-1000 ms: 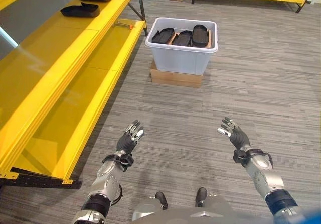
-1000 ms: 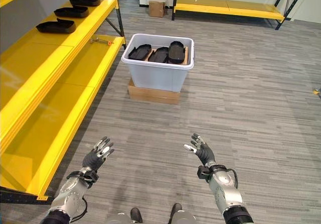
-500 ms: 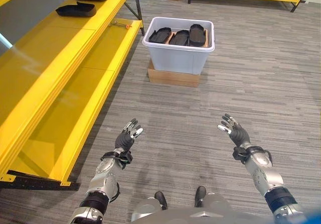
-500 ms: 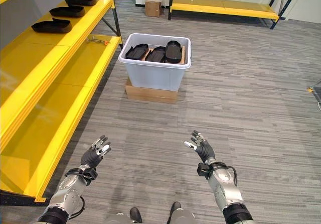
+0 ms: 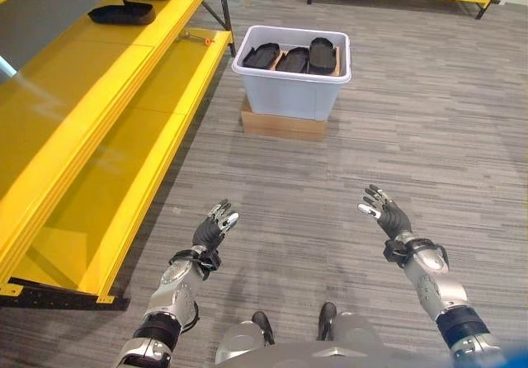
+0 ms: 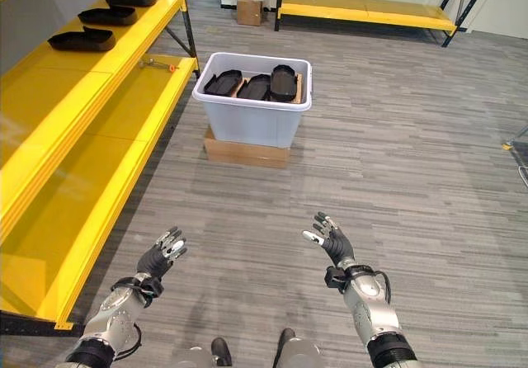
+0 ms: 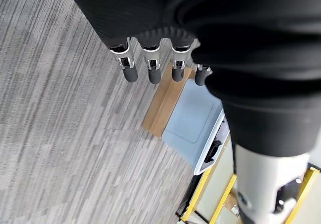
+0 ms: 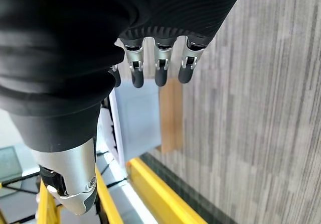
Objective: Move parts from the plastic box to the shelf.
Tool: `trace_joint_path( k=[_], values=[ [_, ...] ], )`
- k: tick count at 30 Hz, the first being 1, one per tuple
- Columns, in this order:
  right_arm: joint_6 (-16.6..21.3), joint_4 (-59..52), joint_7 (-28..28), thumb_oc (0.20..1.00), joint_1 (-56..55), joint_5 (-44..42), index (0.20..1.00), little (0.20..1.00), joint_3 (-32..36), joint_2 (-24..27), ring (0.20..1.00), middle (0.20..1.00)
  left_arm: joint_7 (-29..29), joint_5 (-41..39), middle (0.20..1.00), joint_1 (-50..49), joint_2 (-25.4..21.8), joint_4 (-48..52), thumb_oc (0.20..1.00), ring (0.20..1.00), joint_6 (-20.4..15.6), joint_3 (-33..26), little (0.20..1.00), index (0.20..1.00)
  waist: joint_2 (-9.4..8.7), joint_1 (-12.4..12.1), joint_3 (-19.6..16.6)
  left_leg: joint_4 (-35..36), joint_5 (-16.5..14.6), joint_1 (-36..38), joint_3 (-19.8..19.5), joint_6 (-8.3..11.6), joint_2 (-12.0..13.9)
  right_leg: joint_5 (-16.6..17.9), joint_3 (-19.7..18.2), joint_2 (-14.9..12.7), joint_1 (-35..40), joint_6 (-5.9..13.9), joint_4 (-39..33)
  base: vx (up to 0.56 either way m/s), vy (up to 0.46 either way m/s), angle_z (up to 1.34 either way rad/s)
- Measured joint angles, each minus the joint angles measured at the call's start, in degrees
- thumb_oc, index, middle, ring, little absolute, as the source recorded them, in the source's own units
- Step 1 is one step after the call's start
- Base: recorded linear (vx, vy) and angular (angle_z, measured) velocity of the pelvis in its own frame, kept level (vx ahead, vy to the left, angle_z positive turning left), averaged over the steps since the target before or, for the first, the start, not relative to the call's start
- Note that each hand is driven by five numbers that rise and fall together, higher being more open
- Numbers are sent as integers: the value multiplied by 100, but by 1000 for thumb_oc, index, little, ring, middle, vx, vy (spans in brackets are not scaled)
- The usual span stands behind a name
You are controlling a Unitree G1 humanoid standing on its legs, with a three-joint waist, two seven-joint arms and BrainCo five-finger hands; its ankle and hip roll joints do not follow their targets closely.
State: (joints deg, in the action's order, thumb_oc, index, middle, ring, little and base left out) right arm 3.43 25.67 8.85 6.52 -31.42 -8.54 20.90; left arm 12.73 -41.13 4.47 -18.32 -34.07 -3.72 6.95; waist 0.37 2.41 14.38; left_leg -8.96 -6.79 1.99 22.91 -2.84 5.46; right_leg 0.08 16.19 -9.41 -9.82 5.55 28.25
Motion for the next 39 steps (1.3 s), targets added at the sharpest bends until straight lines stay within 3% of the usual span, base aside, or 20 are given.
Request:
trace_joint_path(
  k=[2,5,10,13,14,15,16,17,19,23,25,26,27,28,30,32,36,37,38,39],
  values=[
    [8,-29,22,1000,-10,1,1000,1000,4,15,1000,1000,-14,-2,1000,-61,-10,9,1000,1000,32,34,1000,1000,50,-18,78,82,-29,55,-5,-3,13,69,-75,-116,-445,216,440,219,-95,-16],
    [11,-415,222,1000,-191,9,1000,1000,27,31,1000,1000,-16,-2,1000,-68,1,20,1000,1000,89,82,1000,1000,36,60,232,331,116,93,-74,-50,-149,-8,-21,-340,-385,294,-1077,307,-182,7],
    [55,-490,139,1000,-238,138,1000,1000,-61,-17,1000,1000,9,7,1000,266,106,36,1000,1000,96,585,1000,1000,-170,209,487,229,74,12,-480,10,-318,366,-144,-1071,-406,809,-3074,486,-298,47],
    [137,-504,-103,1000,-419,135,1000,1000,-83,-60,1000,1000,180,23,1000,134,123,172,1000,1000,103,852,1000,1000,-253,292,546,-253,-148,-142,-911,414,60,202,-223,-1057,-138,831,-2893,390,-193,81],
    [247,-446,-174,1000,-602,128,1000,1000,-122,-175,1000,1000,224,20,1000,-36,-7,225,1000,1000,92,854,1000,1000,-507,267,469,-458,-323,-160,-944,624,100,-27,-152,-1105,104,780,-2771,665,-298,76],
    [285,-342,-247,1000,-541,123,1000,1000,-72,-189,1000,1000,196,10,1000,-89,93,260,1000,1000,84,734,1000,1000,-428,278,547,-651,-456,-163,-893,773,367,338,-9,-1025,33,778,-2407,494,-174,71],
    [278,-351,-282,1000,-554,121,1000,1000,-88,-116,1000,1000,204,12,1000,-177,95,378,1000,1000,102,808,1000,1000,-285,315,611,-960,-547,-224,-754,743,749,341,98,-829,25,748,-2108,804,-267,60],
    [257,-327,-373,1000,-494,113,1000,1000,-53,-11,1000,1000,192,11,1000,-222,153,403,1000,1000,188,833,1000,1000,-238,326,615,-1573,-712,-306,-371,748,889,259,54,-730,-57,393,-1563,807,-248,48],
    [255,-336,-418,1000,-440,115,1000,1000,81,52,1000,1000,224,0,1000,-354,185,608,1000,1000,236,784,1000,1000,-178,340,571,-1764,-1120,-150,224,606,836,-131,56,-631,-57,138,-1069,645,-215,19],
    [246,-643,-375,1000,-535,135,1000,1000,132,157,1000,1000,280,2,1000,-660,179,752,1000,1000,245,359,1000,1000,-225,309,424,-1307,-875,317,277,1037,841,-586,43,-673,-44,-69,-321,544,-170,12],
    [183,-693,-310,1000,-691,143,1000,1000,131,306,1000,1000,296,-22,1000,-607,247,772,1000,1000,321,194,1000,1000,-165,372,367,-1092,-640,542,224,856,749,-716,-52,-946,-427,-119,903,418,-172,49],
    [144,-685,-293,1000,-863,164,1000,1000,123,321,1000,1000,287,-56,1000,-764,275,755,1000,1000,334,138,1000,1000,79,423,-1,-662,-634,670,262,897,878,-1050,172,-578,-620,19,860,287,-180,58],
    [133,-649,-278,1000,-916,235,1000,1000,107,254,1000,1000,300,-85,1000,-828,180,750,1000,1000,333,139,1000,1000,57,396,-204,-631,-516,658,302,1132,944,-1146,267,-170,-576,-76,364,208,-178,66],
    [116,-621,-286,1000,-904,277,1000,1000,113,187,1000,1000,311,-84,1000,-722,11,660,1000,1000,343,71,1000,1000,-175,364,-177,-1108,-397,541,152,1335,974,-1221,246,101,-301,-810,-172,232,-38,60],
    [100,-488,-315,1000,-945,301,1000,1000,211,171,1000,1000,285,-84,1000,-690,73,507,1000,1000,373,12,1000,1000,-114,242,-281,-2244,-100,-35,46,1319,1346,-997,269,298,151,-916,-790,212,25,14],
    [170,-479,-239,1000,-808,301,1000,1000,252,292,1000,1000,300,-79,1000,-883,213,526,1000,1000,337,13,1000,1000,-146,131,-366,-2386,-453,-602,138,1179,1141,-775,220,379,535,-813,-1369,253,184,-43],
    [150,-371,-194,1000,-695,307,1000,1000,210,262,1000,1000,227,-31,1000,-966,193,533,1000,1000,226,119,1000,1000,-124,281,-364,-1192,-313,-653,393,662,997,-854,245,533,867,-689,-1416,254,239,-27],
    [140,-381,-179,1000,-691,351,1000,1000,175,253,1000,1000,191,-8,1000,-932,191,526,1000,1000,103,163,1000,1000,-303,324,-332,-602,-83,-706,142,663,1112,-868,241,520,984,-666,-1572,399,441,-43],
    [102,-385,-179,1000,-693,354,1000,1000,102,234,1000,1000,174,22,1000,-846,199,483,1000,1000,15,162,1000,1000,-400,290,-339,-338,183,-806,-360,1072,1594,-829,158,519,1071,-634,-1703,429,558,-45],
    [74,-384,-178,1000,-693,355,1000,1000,89,228,1000,1000,142,26,1000,-813,224,437,1000,1000,-29,160,1000,1000,-425,271,-345,-270,395,-866,-522,1119,1908,-841,91,509,1053,-630,-1669,341,549,-37]
  ],
)
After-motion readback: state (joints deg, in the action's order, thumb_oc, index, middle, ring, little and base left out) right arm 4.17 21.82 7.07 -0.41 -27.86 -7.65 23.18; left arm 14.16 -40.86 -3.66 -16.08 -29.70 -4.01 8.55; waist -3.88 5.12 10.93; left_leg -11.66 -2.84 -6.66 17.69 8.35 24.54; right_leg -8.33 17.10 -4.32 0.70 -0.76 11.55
